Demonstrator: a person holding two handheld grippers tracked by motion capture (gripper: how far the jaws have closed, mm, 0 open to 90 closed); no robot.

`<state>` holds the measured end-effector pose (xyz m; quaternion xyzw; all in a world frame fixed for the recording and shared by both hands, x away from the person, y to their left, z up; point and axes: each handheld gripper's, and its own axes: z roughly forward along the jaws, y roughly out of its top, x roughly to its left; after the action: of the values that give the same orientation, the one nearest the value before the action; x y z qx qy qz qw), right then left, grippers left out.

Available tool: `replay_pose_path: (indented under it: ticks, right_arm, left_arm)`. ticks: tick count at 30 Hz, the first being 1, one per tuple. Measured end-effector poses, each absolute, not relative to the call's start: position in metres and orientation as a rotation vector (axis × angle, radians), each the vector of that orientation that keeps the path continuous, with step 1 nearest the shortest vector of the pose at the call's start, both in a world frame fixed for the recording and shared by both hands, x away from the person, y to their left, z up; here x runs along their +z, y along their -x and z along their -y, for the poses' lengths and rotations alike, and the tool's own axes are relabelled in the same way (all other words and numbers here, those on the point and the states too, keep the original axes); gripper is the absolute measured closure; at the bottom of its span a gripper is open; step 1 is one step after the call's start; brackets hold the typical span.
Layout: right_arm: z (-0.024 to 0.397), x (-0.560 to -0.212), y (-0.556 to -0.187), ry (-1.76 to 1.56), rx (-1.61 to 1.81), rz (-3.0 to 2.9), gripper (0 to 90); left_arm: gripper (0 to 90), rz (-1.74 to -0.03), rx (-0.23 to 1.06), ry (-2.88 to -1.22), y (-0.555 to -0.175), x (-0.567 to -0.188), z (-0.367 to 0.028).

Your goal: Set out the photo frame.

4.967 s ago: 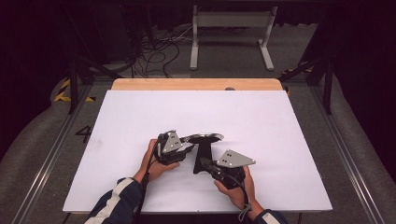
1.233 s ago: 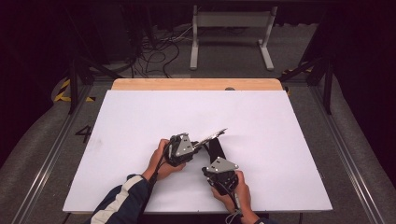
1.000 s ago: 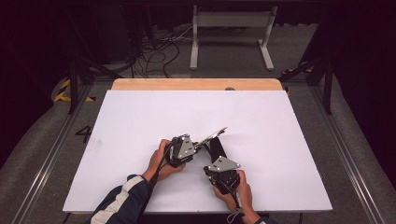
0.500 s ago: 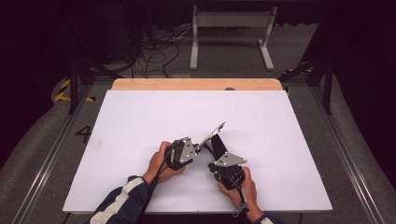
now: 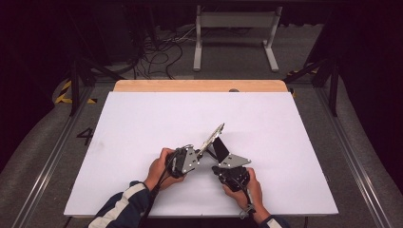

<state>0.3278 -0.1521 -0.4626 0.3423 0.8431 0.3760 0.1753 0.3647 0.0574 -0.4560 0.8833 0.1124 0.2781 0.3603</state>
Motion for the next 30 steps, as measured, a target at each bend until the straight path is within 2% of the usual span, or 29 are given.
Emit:
replay_pose_path:
  ticks: [8, 13, 30]
  right_arm:
    - [0.16, -0.463, -0.333, -0.897, 1.074, -2.414, 90.0]
    - [0.167, -0.463, -0.336, -0.918, 1.075, -2.398, 90.0]
    - [0.187, -0.459, -0.341, -0.926, 1.127, -2.364, 90.0]
  left_arm:
    - [74.7, -0.284, 0.694, -2.275, -0.362, -0.454, -0.06]
    - [72.5, -0.298, 0.602, -2.226, -0.362, -0.454, -0.064]
    - [73.6, -0.263, 0.5, -2.159, -0.362, -0.449, -0.066]
